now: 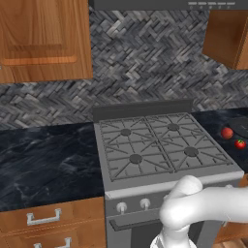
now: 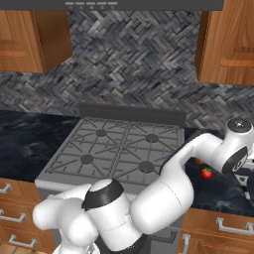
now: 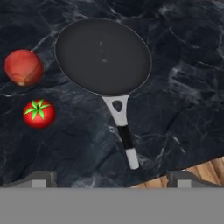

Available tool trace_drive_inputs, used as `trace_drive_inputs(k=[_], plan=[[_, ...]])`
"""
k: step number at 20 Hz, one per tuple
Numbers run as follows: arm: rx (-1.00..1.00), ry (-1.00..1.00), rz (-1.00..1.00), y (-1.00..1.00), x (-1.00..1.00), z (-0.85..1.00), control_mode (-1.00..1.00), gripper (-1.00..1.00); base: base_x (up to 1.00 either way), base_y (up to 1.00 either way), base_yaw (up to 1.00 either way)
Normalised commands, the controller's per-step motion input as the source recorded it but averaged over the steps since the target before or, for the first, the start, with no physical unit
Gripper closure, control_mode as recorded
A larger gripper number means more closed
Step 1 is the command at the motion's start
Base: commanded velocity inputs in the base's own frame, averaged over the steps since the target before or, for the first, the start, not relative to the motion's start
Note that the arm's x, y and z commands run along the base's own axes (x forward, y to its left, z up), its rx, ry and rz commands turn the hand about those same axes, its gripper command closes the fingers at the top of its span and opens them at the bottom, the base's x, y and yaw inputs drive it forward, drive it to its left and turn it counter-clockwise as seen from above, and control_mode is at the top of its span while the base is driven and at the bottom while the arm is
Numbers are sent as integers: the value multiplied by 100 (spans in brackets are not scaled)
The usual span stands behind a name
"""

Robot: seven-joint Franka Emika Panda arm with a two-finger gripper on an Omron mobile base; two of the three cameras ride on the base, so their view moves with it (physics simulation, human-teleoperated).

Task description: Place the pan on the front right burner on the stove. Then place the tomato and the onion in the pan and turn on the front right burner.

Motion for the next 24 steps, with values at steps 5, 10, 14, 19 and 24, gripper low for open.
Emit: trace_drive_inputs(k=[5,10,14,19,24], plan=[[0,0,0,0,22,-29,-100,-100,0,0,0],[0,0,0,0,14,-30,-100,-100,0,0,0],[0,0,0,-8,3,-20,-100,-100,0,0,0],[0,0,0,-14,0,-6,-100,-100,0,0,0],[0,0,0,-12,0,-2,-100,-100,0,0,0]])
